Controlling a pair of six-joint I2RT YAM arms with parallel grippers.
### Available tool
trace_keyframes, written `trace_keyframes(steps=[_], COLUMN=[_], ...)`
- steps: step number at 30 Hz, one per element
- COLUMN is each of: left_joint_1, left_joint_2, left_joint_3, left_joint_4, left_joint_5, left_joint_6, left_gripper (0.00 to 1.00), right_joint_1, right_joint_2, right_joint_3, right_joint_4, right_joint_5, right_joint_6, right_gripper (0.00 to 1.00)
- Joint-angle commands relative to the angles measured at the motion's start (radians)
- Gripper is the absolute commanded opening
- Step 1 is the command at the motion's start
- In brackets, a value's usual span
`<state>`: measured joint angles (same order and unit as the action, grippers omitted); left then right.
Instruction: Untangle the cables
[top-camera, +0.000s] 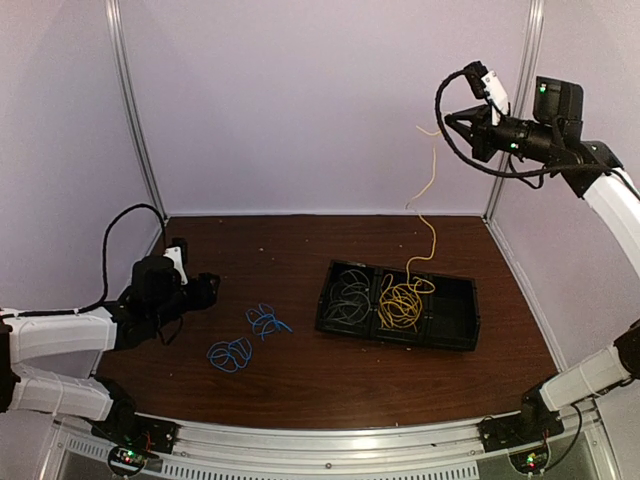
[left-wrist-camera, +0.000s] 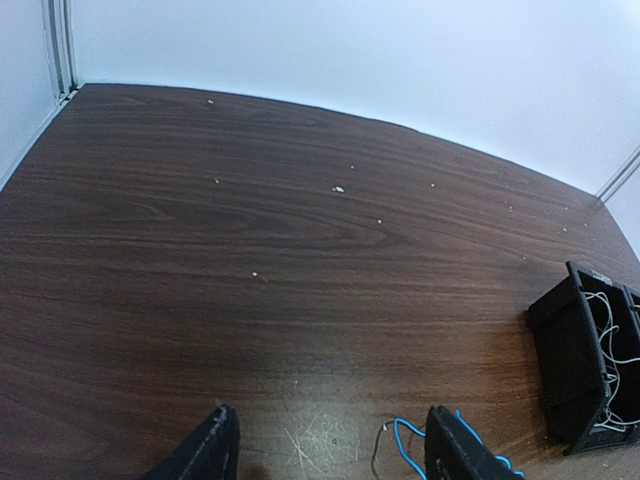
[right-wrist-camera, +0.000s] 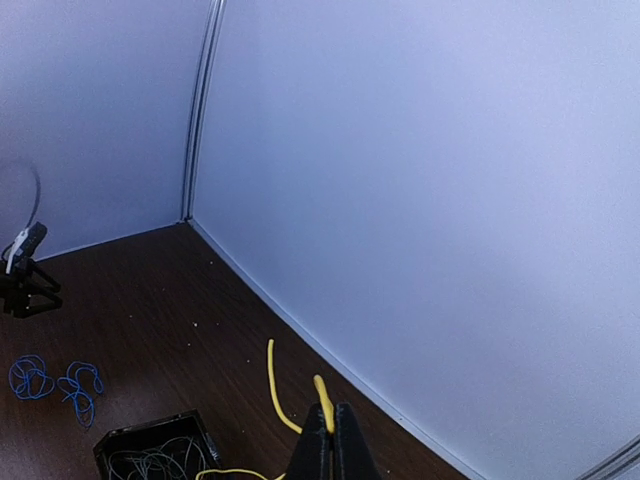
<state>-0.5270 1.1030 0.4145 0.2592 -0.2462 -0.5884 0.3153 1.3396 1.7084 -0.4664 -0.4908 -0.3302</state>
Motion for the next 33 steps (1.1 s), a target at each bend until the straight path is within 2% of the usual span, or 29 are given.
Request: trace_keyframes(steps=[1, 5, 15, 28, 33], left_joint_1=[0.005, 0.005, 0.005, 0.005, 0.005], left_joint_2=[-0.01, -0.004, 0.0, 0.005, 0.021], left_joint_3=[-0.002, -0.001, -0.005, -0.015, -0.011], left_joint_4=[0.004, 0.008, 0.014, 0.023, 0.029], left_joint_5=[0.004, 0.012, 0.012, 0.006, 0.012], left_joint_6=[-0.001, -0.005, -0.011, -0.01, -0.012], left_gripper=[0.65, 0.65, 0.65, 0.65, 0.65], right_joint_1=[-0.007, -0.007, -0.008, -0.004, 0.001], right_joint_2=[-0.022, -0.036, -0.025, -0.033, -0.097], right_joint_3=[-0.118, -0.234, -0.355, -0.512, -0.528], right_joint_4=[0.054, 0.083, 0.058, -0.069, -0.155], right_joint_5=[-0.037, -0.067, -0.157, -0.283, -0.356], right_joint_6=[0.032, 0.037, 0.026, -0.062, -0.078], right_gripper=[0.0, 0.0, 0.0, 0.0, 0.0])
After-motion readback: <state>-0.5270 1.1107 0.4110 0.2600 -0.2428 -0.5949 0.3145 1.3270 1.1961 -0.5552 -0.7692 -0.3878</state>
